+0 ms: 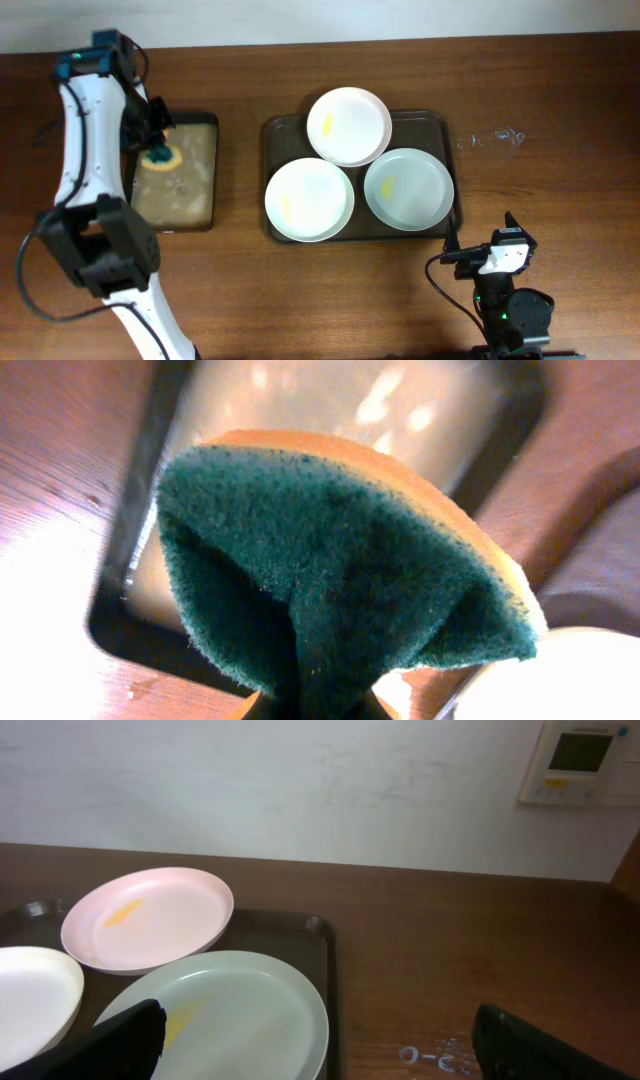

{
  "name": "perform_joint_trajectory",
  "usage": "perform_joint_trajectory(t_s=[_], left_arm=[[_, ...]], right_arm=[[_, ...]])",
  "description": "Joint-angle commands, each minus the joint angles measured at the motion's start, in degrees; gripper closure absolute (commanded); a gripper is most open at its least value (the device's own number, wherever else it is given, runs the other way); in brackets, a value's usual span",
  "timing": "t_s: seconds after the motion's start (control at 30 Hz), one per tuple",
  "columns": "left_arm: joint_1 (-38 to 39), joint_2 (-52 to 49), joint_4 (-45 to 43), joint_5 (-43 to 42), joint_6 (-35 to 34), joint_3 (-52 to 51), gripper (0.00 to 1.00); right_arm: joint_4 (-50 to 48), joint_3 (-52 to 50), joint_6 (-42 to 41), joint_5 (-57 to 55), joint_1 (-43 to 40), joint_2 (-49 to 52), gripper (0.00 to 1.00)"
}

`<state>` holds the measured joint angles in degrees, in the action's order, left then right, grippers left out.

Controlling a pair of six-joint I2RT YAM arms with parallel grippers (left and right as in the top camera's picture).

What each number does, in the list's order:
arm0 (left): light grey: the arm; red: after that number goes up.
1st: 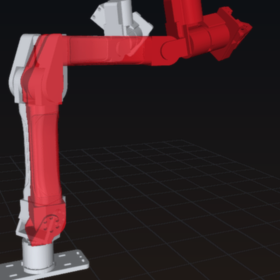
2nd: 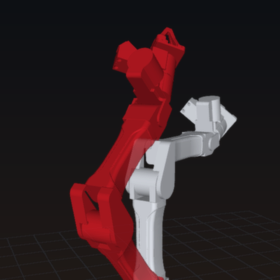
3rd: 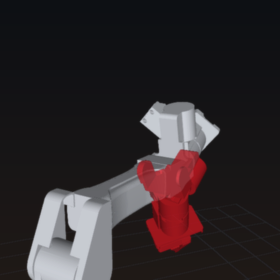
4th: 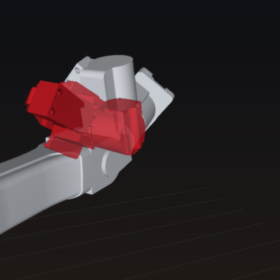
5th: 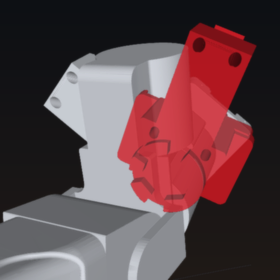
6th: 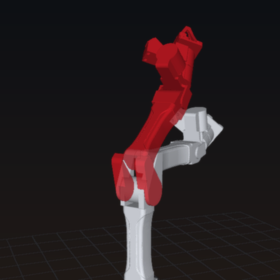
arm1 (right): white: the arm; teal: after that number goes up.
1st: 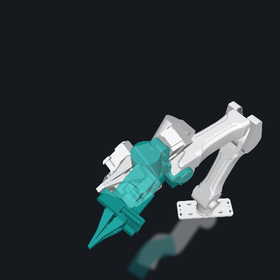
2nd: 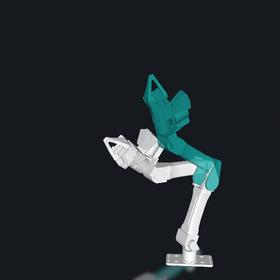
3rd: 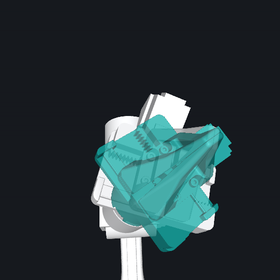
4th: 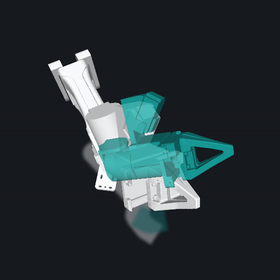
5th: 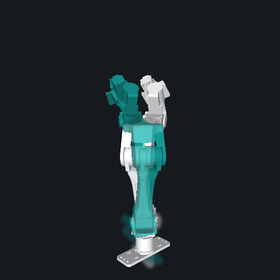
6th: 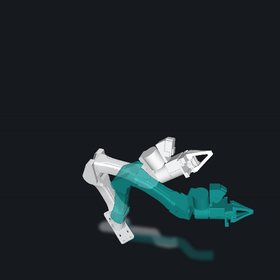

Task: Clean dirty plates on tray and stack at the side
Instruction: 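Lift the sponge and carry it with the left gripper to the white plate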

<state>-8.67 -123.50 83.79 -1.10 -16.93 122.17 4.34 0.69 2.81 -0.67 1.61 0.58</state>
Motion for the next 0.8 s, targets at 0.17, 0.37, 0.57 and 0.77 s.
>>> perform_joint_trajectory(t_s=[0.17,0.37,0.57,0.77], left_arm=[[1.9,5.3,-15.5,3.9,1.4,-22.2,1.0],[-0.5,9.2,-5.8,1.6,1.6,-8.9,1.0],[4.2,17.6,-3.3,-14.8,1.5,-3.8,1.0],[19.7,17.2,-6.6,-8.8,-3.8,-12.4,1.0]], right_arm=[[0.3,-0.4,0.0,-0.7,0.4,-0.4,0.02],[0.3,-0.4,0.0,-0.7,0.4,-0.4,0.02],[0.3,-0.4,0.0,-0.7,0.4,-0.4,0.02],[0.3,-0.4,0.0,-0.7,0.4,-0.4,0.02]])
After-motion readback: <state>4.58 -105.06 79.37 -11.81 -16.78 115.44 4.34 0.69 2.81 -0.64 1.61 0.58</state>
